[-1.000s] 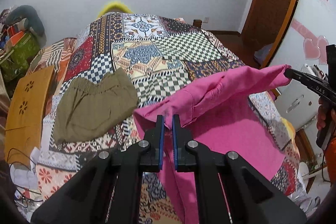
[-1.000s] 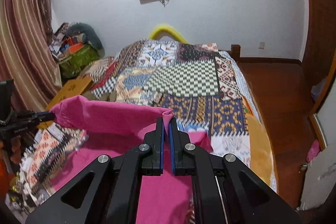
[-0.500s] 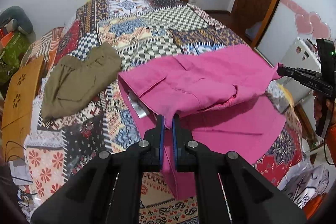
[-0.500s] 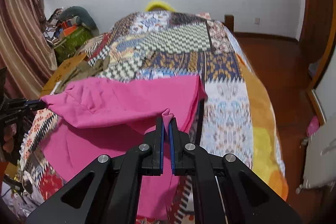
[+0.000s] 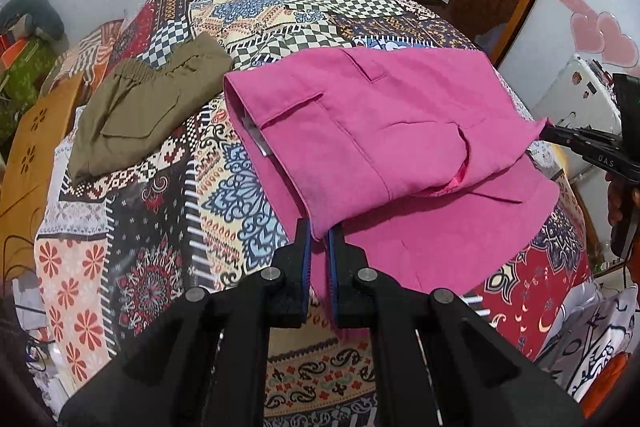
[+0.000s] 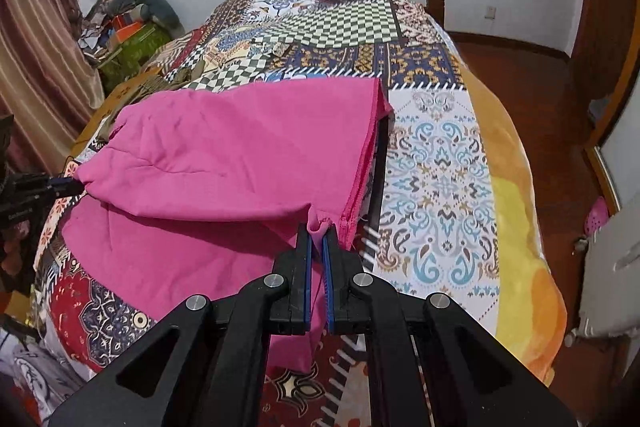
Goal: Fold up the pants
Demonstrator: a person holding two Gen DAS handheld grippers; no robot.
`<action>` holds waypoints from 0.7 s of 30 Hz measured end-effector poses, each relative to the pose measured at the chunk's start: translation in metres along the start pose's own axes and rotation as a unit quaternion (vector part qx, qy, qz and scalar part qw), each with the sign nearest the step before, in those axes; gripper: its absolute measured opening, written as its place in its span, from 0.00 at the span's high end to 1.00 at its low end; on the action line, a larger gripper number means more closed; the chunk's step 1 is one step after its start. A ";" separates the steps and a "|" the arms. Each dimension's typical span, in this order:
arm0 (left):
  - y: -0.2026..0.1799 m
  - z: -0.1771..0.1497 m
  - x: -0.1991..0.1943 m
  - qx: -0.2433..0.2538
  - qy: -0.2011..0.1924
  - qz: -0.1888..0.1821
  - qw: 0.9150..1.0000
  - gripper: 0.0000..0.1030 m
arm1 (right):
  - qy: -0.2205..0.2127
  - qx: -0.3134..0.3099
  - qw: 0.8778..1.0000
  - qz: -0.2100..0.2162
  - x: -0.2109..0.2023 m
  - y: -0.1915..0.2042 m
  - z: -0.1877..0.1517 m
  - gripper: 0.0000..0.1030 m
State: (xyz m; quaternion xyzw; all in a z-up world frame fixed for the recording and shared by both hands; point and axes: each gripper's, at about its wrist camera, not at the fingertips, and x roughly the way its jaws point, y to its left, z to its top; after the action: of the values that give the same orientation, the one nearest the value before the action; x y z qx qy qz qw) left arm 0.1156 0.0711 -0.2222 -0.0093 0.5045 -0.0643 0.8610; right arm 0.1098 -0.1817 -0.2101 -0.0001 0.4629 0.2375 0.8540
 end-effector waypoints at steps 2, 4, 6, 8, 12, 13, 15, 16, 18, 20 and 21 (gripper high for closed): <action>0.000 -0.002 -0.003 -0.002 -0.002 0.004 1.000 0.94 | 0.004 -0.004 1.000 -0.009 0.000 0.000 -0.001 0.92; 0.002 -0.003 -0.011 -0.004 -0.006 0.007 1.000 0.94 | 0.008 -0.007 1.000 -0.016 -0.005 -0.001 -0.003 0.92; 0.003 -0.002 -0.017 -0.008 -0.011 0.010 1.000 0.94 | 0.007 -0.011 1.000 -0.018 -0.009 0.000 -0.004 0.92; 0.003 0.000 -0.028 -0.007 -0.021 0.013 1.000 0.94 | 0.002 -0.020 1.000 -0.022 -0.016 0.003 -0.004 0.92; -0.005 0.011 -0.045 0.001 -0.043 0.016 0.999 0.94 | -0.007 -0.039 0.999 -0.017 -0.025 0.014 0.000 0.90; -0.008 0.014 -0.048 0.004 -0.047 0.015 0.999 0.94 | -0.011 -0.043 0.999 -0.012 -0.026 0.018 0.001 0.87; -0.018 0.022 -0.051 0.016 -0.054 0.009 0.998 0.89 | -0.019 -0.054 0.998 -0.002 -0.029 0.027 0.006 0.81; -0.022 0.024 -0.052 0.021 -0.055 0.007 0.998 0.87 | -0.023 -0.059 0.998 0.002 -0.030 0.031 0.009 0.76; -0.034 0.030 -0.049 0.038 -0.056 0.007 0.998 0.76 | -0.031 -0.072 0.997 0.011 -0.031 0.042 0.012 0.71; -0.048 0.033 -0.046 0.058 -0.057 0.006 0.997 0.67 | -0.032 -0.084 0.996 0.019 -0.031 0.051 0.014 0.67; -0.054 0.034 -0.044 0.069 -0.056 0.006 0.996 0.64 | -0.033 -0.094 0.995 0.023 -0.030 0.057 0.015 0.66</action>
State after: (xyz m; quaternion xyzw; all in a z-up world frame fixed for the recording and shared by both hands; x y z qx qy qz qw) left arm 0.1186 0.0209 -0.1634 0.0496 0.4503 -0.0931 0.8866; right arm 0.0855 -0.1400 -0.1654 -0.0621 0.4102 0.2997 0.8591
